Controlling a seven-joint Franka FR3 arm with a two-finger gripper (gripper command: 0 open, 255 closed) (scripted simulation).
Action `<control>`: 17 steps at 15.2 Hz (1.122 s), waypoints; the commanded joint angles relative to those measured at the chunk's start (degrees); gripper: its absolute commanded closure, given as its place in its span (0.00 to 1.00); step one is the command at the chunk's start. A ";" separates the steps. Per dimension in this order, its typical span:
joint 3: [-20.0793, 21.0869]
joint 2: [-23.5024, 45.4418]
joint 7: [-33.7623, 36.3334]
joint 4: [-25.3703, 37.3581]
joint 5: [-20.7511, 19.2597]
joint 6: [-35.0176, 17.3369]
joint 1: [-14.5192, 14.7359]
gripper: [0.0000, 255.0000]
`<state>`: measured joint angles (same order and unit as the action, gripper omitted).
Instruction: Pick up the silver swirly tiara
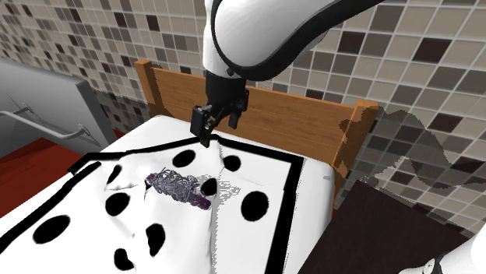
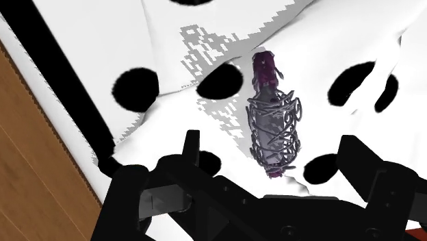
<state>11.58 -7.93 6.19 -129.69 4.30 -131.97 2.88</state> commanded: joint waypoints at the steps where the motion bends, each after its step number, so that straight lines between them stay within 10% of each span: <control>1: 0.68 4.09 0.61 1.65 -1.18 -2.67 0.24 0.00; 17: 0.18 34.92 6.58 22.22 -13.26 -13.27 5.86 0.00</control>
<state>11.96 25.80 12.63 -108.17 -8.61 -144.71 8.52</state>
